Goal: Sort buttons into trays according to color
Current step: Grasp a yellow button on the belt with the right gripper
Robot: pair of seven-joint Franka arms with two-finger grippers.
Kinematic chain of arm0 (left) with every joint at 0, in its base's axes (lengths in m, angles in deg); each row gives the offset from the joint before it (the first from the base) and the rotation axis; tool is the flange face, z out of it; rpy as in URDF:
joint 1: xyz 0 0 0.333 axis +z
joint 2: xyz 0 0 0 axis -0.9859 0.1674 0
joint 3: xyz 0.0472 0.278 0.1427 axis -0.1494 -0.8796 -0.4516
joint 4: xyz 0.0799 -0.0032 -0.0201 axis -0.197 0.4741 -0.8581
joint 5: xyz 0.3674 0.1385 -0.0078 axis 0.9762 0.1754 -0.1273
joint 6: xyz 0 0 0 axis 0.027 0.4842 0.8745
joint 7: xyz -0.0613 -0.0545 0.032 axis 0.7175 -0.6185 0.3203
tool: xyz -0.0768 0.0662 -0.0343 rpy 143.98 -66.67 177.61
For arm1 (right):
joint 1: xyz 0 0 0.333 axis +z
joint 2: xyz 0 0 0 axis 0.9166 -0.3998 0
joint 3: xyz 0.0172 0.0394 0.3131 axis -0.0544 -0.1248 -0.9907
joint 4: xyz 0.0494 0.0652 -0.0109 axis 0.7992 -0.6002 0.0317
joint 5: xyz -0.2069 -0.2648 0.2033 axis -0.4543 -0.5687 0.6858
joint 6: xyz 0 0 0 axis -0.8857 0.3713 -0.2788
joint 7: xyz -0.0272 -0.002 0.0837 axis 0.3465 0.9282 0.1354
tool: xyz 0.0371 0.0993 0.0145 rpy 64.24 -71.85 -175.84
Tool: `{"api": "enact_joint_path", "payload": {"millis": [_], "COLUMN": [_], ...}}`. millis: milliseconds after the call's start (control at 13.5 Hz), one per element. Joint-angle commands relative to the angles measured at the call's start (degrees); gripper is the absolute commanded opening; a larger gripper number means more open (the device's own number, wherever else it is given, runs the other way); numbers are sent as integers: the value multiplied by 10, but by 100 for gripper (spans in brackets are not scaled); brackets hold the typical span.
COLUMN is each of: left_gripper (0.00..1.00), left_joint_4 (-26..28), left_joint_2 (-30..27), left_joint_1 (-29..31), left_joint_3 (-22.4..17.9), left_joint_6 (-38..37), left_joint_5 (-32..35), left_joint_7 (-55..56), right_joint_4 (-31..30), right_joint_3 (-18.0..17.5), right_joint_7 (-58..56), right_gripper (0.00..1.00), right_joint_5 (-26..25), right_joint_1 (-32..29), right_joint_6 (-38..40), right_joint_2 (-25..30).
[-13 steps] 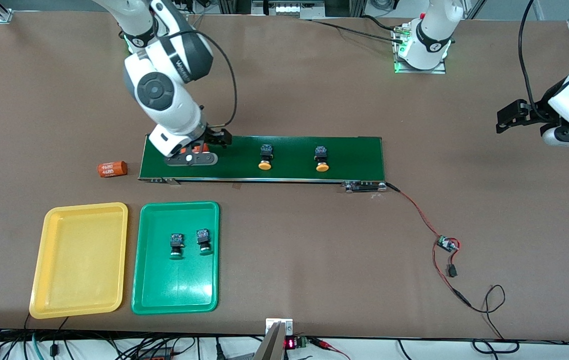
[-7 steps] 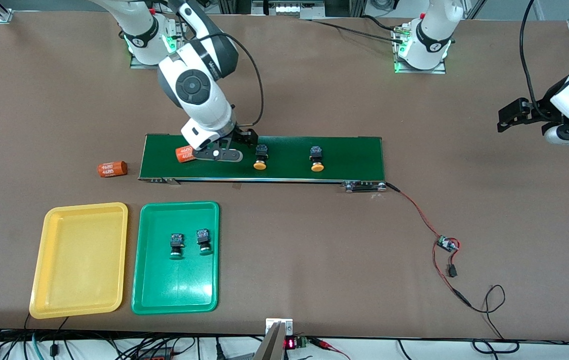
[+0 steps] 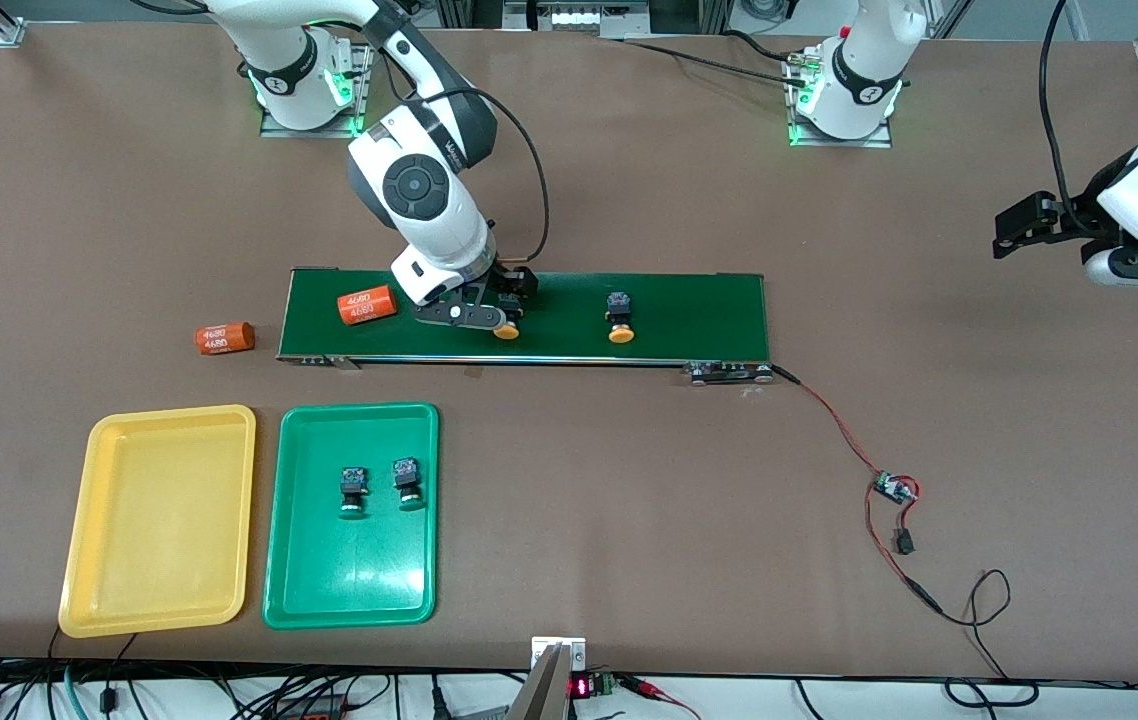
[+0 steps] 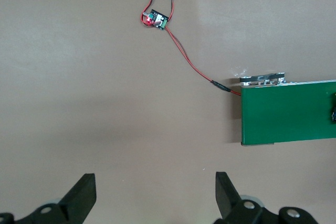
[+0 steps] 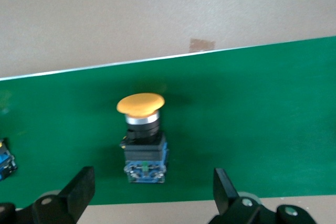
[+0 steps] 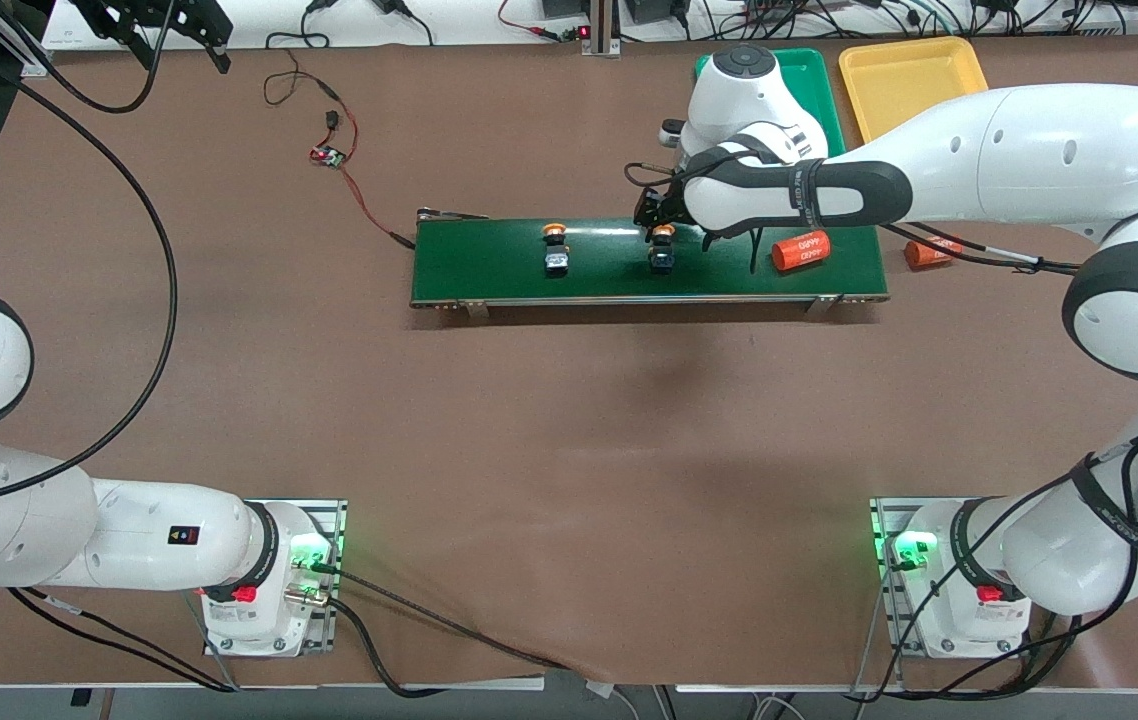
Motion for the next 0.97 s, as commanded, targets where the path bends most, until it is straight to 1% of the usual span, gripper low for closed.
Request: {"api": "enact_joint_path", "payload": {"millis": [0,148,742,817,891], "left_gripper": [100,100,100,100,100], "left_joint_4": [-12,-12,-23,-24,-23], "left_joint_2": [-3,-3,-2,-2,-1], "left_joint_1": [-1,-1,-1,-1,-2], "left_joint_3": [4,3,0,1,2], "left_joint_6": [-23,-40,-42,-41,-40], "left_joint_5": [5,4,0,0,0], "left_joint_7": [-3,-3,-3,-3,-3], "right_joint_4": [11,10,4,4,3], "right_joint_3": [2,2,16,18,21], "right_joint_7": [7,7,-1,-1,-1], "right_gripper": [100,100,100,99,94], "right_joint_5": [-9,-37,-51,-52,-52], "right_joint_1": [13,15,9,10,9], "right_joint_6": [-10,-10,-8,-7,-6], "right_joint_2": [-21,-27,-41,-44,-45]}}
